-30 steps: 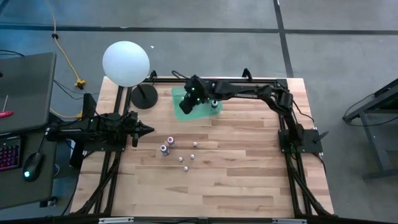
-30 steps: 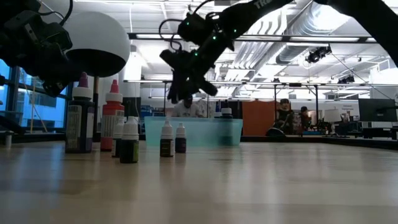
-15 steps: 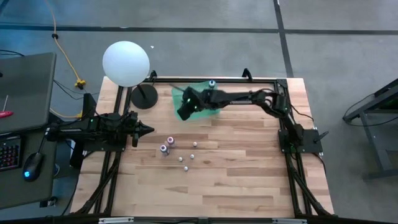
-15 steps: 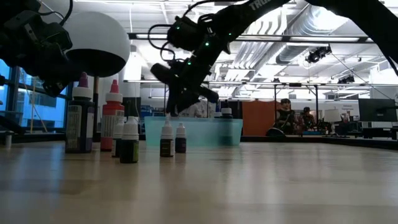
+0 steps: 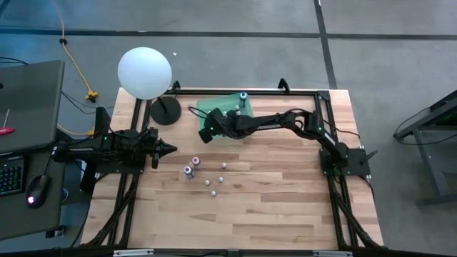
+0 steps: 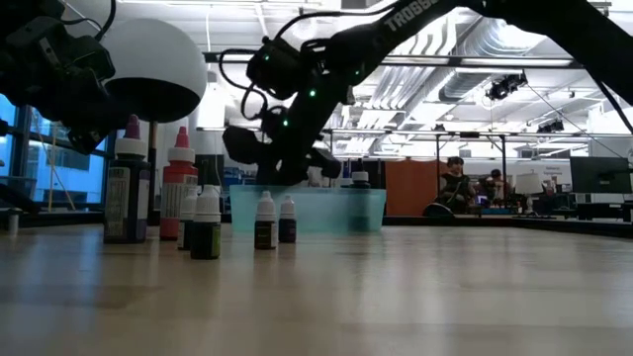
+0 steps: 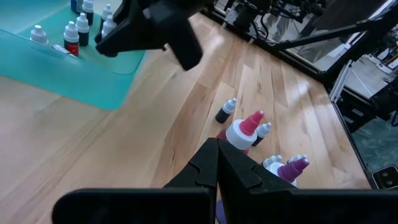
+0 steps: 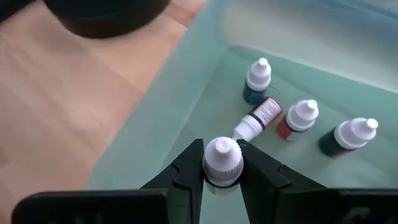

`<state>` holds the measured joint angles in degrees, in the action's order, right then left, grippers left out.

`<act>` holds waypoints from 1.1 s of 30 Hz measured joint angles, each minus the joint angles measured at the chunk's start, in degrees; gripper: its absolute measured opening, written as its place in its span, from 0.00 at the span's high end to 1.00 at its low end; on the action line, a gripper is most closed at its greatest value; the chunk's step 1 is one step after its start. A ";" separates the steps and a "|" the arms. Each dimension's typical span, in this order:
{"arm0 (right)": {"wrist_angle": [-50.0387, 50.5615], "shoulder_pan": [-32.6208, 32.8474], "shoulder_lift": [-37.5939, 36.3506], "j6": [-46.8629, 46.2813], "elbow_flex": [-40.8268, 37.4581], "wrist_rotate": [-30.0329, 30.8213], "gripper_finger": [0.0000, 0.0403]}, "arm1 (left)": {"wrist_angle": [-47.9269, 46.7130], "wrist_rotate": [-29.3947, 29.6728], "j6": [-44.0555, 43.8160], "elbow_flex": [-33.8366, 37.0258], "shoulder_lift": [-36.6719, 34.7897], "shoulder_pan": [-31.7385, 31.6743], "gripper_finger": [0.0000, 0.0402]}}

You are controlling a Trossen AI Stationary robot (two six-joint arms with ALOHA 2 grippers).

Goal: Pick & Place food coloring
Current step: Put the small black dye bottle in the green bin

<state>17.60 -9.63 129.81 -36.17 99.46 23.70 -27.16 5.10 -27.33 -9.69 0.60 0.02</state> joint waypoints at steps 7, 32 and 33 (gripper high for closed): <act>-2.76 -0.11 2.58 -4.05 0.00 0.56 0.81 | 0.00 0.00 0.00 0.00 0.00 0.00 1.00; -4.58 -1.36 3.16 -0.89 0.00 -4.55 0.68 | 0.00 0.00 0.00 0.00 0.00 -0.01 1.00; -4.70 -1.36 3.16 -0.87 0.00 -4.87 0.68 | 0.00 0.00 0.00 0.00 0.00 -0.01 1.00</act>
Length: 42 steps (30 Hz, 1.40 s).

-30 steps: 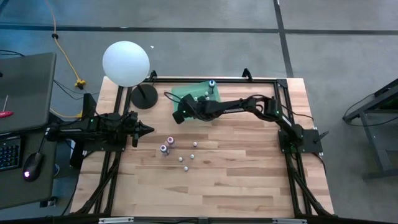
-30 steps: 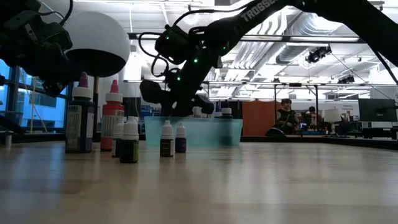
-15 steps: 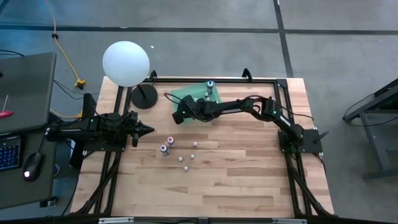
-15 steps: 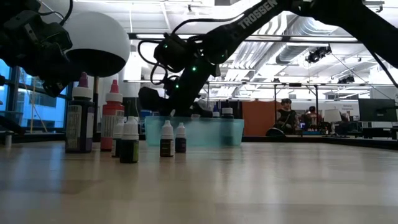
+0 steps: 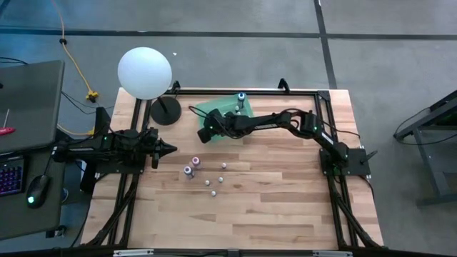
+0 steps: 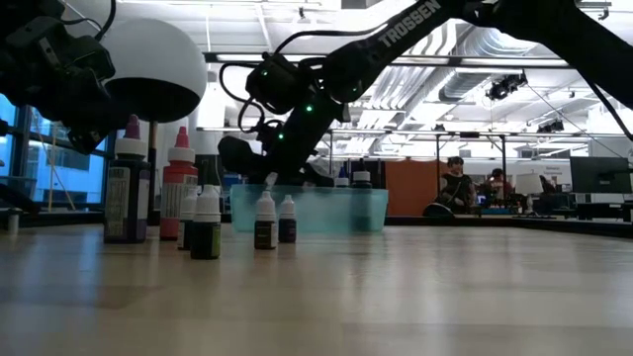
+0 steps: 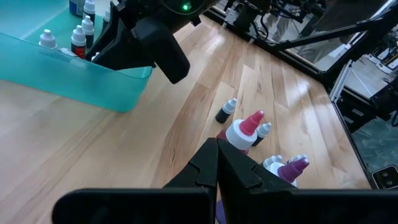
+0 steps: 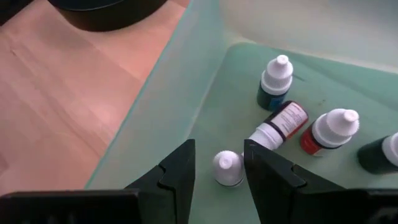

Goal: Pick & Place food coloring
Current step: Put the small black dye bottle in the green bin, then put the large pink dye bottles in the green bin

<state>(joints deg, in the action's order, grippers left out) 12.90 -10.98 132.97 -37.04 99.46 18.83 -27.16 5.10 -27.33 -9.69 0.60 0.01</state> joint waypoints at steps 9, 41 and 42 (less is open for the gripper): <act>-0.68 0.00 -0.60 1.34 0.00 -0.66 0.68 | 0.00 0.02 0.00 0.00 0.00 0.00 1.00; 7.98 5.89 -16.00 34.73 0.02 -35.08 0.68 | 0.00 0.00 0.00 0.00 0.00 0.00 1.00; 8.59 6.54 -16.00 36.06 0.02 -34.69 0.68 | 0.00 0.00 0.00 0.00 0.00 0.02 1.00</act>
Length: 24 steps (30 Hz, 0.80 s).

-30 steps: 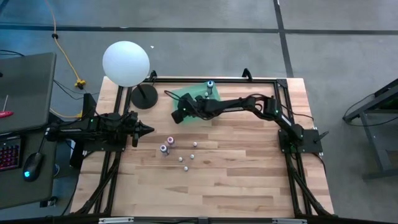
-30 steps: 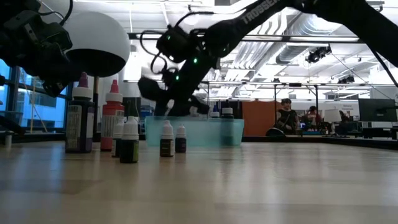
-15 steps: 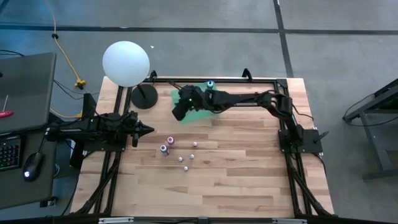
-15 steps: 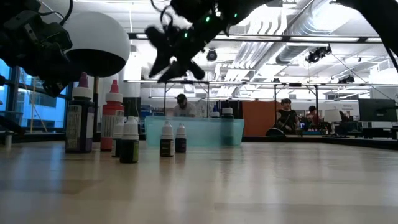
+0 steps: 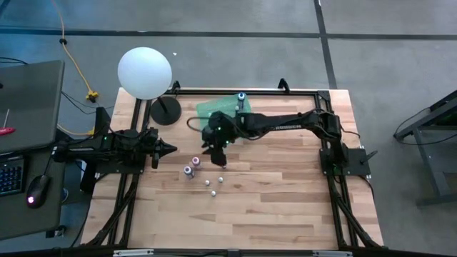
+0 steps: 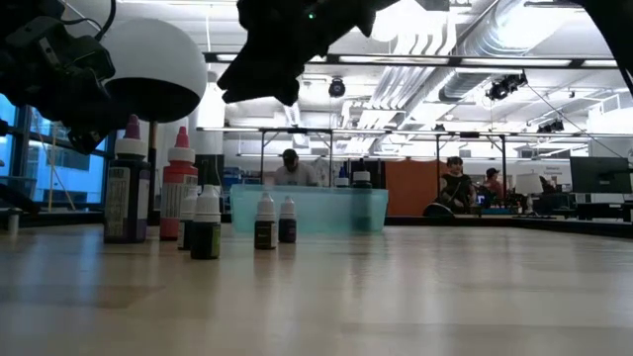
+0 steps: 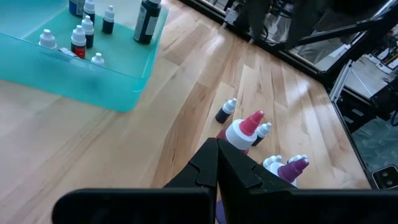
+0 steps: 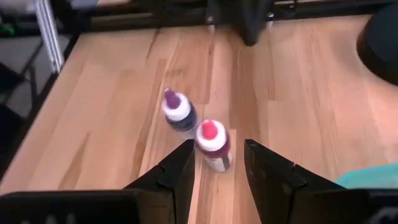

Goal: Pick & Place food coloring
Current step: Put the large pink dye bottles in the green bin

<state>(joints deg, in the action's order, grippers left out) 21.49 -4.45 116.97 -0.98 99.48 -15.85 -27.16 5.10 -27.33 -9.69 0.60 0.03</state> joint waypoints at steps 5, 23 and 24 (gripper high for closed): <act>-0.65 2.94 0.23 3.84 0.00 3.54 0.67 | 0.01 0.00 0.00 0.00 0.00 -0.01 1.00; -7.53 5.72 5.79 3.21 0.04 8.67 0.53 | -0.02 0.15 0.00 0.00 0.00 0.00 1.00; -7.34 5.73 5.92 2.61 0.04 8.20 0.53 | -0.02 0.15 0.00 0.00 0.00 0.00 1.00</act>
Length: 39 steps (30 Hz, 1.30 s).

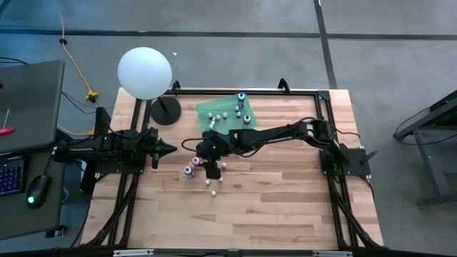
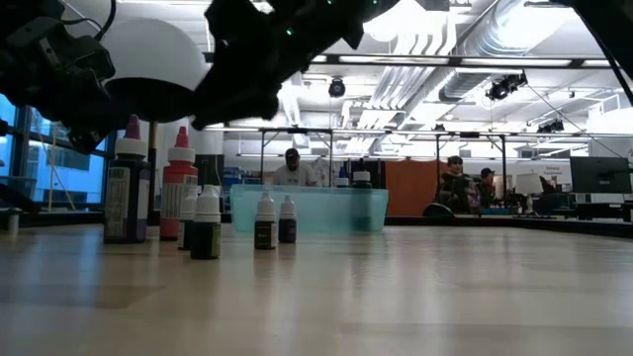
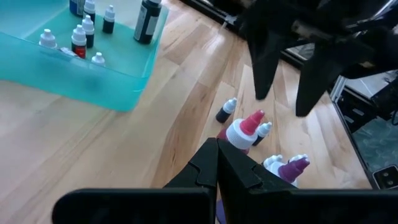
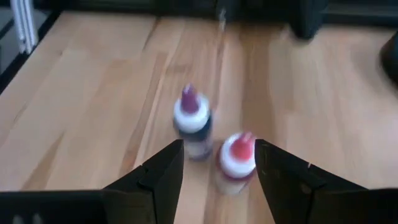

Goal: Pick & Place food coloring
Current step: Put the large pink dye bottles in the green bin

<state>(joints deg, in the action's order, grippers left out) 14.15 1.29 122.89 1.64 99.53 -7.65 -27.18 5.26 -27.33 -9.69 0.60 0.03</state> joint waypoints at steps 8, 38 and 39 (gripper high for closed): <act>-0.41 0.03 1.84 -0.58 -0.04 0.44 0.53 | 0.00 0.02 0.00 0.00 0.00 -0.01 1.00; -6.87 -1.30 5.50 -1.19 -0.07 0.95 0.50 | 0.02 0.25 0.00 0.00 0.00 -0.01 1.00; -7.47 -1.30 5.51 -1.19 -0.07 0.92 0.50 | 0.00 0.26 0.00 0.00 0.00 -0.01 1.00</act>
<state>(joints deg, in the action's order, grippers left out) 6.68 -0.01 128.40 0.45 99.46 -6.73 -27.18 5.52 -27.33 -9.69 0.60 0.02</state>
